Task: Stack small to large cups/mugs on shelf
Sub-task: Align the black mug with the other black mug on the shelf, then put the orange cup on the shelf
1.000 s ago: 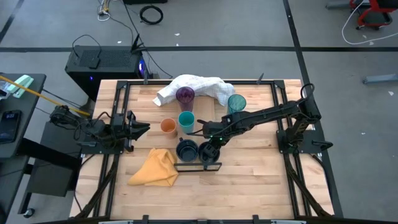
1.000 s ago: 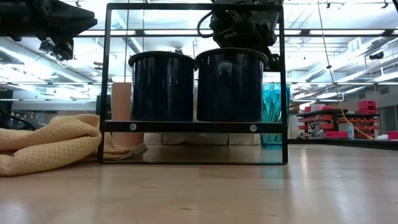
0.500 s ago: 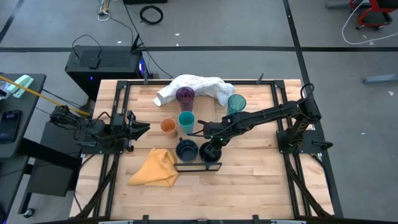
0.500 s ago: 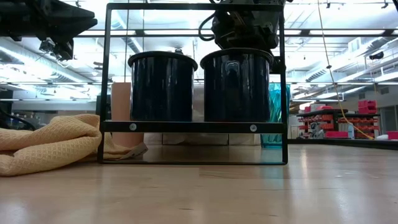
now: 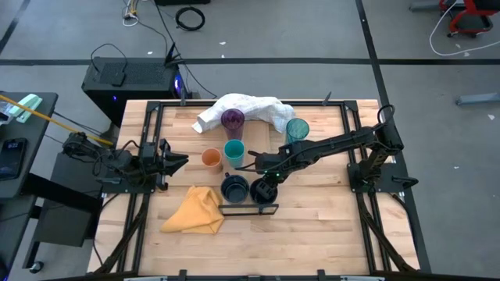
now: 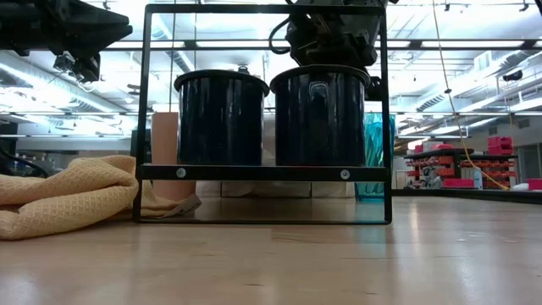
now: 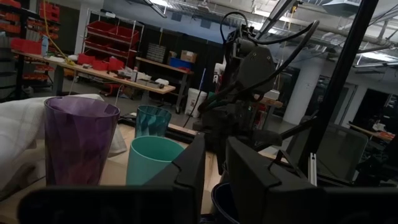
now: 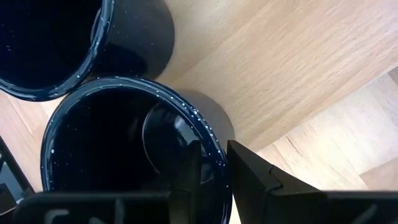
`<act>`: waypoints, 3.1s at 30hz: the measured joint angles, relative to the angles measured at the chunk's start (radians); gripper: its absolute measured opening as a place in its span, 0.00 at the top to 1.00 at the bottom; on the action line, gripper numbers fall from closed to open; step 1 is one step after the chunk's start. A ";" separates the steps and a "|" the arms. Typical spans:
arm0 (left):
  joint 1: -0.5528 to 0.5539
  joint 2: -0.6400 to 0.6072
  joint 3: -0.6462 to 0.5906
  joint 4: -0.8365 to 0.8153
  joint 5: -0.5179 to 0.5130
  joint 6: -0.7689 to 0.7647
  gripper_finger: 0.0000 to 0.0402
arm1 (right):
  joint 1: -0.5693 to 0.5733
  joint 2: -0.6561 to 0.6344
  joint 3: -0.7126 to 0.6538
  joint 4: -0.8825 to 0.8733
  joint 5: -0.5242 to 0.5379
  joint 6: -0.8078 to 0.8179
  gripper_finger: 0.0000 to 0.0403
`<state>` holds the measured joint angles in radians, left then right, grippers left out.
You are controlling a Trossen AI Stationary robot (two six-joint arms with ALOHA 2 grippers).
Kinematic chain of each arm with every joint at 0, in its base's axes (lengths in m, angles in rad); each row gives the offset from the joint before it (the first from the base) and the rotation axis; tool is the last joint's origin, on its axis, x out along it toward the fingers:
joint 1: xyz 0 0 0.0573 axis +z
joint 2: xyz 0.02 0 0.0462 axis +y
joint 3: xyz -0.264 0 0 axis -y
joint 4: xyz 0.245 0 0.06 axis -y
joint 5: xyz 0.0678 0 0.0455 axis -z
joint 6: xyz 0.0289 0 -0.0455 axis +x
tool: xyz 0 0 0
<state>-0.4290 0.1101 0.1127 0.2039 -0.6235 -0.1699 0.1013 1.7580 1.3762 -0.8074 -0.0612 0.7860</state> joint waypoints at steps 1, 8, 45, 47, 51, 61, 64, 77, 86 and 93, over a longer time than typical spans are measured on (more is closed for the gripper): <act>0.000 0.000 0.000 0.000 0.000 0.000 0.82 | 0.000 0.000 0.000 0.000 0.000 0.000 0.79; 0.000 0.000 0.000 0.000 0.000 0.000 0.80 | 0.000 0.000 0.000 0.005 0.000 0.000 0.79; 0.000 0.000 0.000 0.001 0.000 -0.001 0.81 | -0.038 0.002 0.189 -0.171 -0.008 -0.062 0.69; 0.000 0.000 0.000 0.001 0.000 -0.001 0.82 | -0.032 0.002 0.229 -0.214 -0.007 -0.065 0.69; 0.000 0.000 0.000 0.002 0.000 -0.002 0.82 | -0.026 0.002 0.329 -0.294 0.008 -0.077 0.69; 0.000 0.000 0.000 0.037 0.000 -0.009 0.80 | -0.005 -0.001 0.541 -0.296 0.212 -0.212 0.69; 0.000 0.000 0.001 0.062 0.000 -0.003 0.80 | -0.032 0.002 0.541 -0.169 0.190 -0.259 0.69; 0.000 0.000 0.001 0.088 0.000 0.001 0.81 | -0.138 0.002 0.542 0.277 0.044 -0.416 0.70; 0.000 0.000 0.013 0.087 0.000 0.006 0.81 | -0.189 0.077 0.540 0.486 -0.116 -0.429 0.70; 0.000 0.005 0.124 -0.135 -0.051 0.050 0.81 | -0.183 0.082 0.541 0.543 -0.157 -0.456 0.71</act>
<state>-0.4286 0.1150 0.2363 0.0686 -0.6742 -0.1196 -0.0814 1.8404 1.9167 -0.2642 -0.2184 0.3301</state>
